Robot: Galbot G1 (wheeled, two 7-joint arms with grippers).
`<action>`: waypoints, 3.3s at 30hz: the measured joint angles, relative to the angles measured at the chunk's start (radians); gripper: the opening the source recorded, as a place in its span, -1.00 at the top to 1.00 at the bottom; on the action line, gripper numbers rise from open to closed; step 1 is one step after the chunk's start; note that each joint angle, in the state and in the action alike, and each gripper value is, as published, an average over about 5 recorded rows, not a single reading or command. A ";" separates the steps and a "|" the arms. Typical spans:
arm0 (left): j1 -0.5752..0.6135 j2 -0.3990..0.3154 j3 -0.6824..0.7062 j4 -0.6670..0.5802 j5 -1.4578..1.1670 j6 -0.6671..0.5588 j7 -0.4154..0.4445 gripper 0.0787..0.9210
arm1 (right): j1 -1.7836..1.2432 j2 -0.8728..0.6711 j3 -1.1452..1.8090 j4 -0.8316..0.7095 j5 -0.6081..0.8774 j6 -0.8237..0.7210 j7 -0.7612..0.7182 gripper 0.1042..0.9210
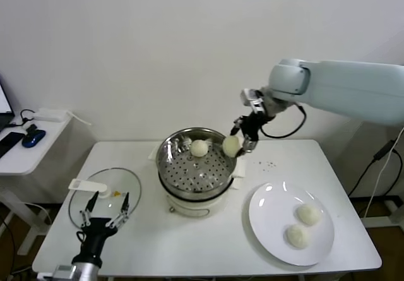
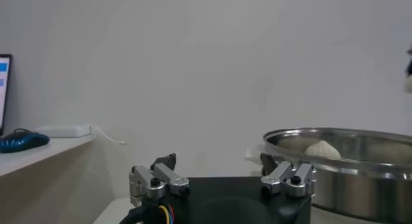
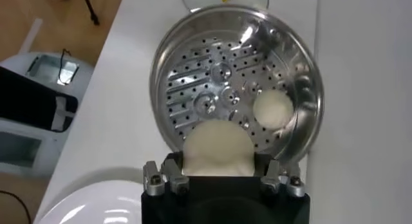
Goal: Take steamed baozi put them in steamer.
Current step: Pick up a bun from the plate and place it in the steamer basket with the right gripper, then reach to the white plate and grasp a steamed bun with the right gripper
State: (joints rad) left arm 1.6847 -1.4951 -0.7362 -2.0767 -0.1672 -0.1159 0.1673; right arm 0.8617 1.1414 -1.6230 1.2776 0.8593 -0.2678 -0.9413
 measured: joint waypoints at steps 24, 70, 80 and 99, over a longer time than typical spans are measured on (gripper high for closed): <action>0.011 0.005 -0.013 -0.010 -0.013 0.003 -0.001 -0.77 | -0.302 0.300 0.144 -0.328 -0.113 -0.001 0.013 -0.47; 0.007 0.013 -0.012 0.011 -0.015 0.001 -0.001 -0.77 | -0.387 0.357 0.208 -0.442 -0.178 0.003 -0.016 -0.76; 0.007 0.013 -0.012 0.007 -0.014 0.001 -0.001 -0.77 | -0.318 0.297 0.176 -0.372 -0.116 -0.001 -0.042 -0.76; 0.021 0.015 -0.002 -0.017 -0.003 0.001 -0.016 -0.77 | -0.021 -0.133 -0.001 0.082 -0.159 0.091 -0.137 -0.76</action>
State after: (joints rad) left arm 1.7056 -1.4802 -0.7378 -2.0937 -0.1704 -0.1144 0.1517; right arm 0.8402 1.0083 -1.6240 1.3598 0.7002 -0.1767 -1.0784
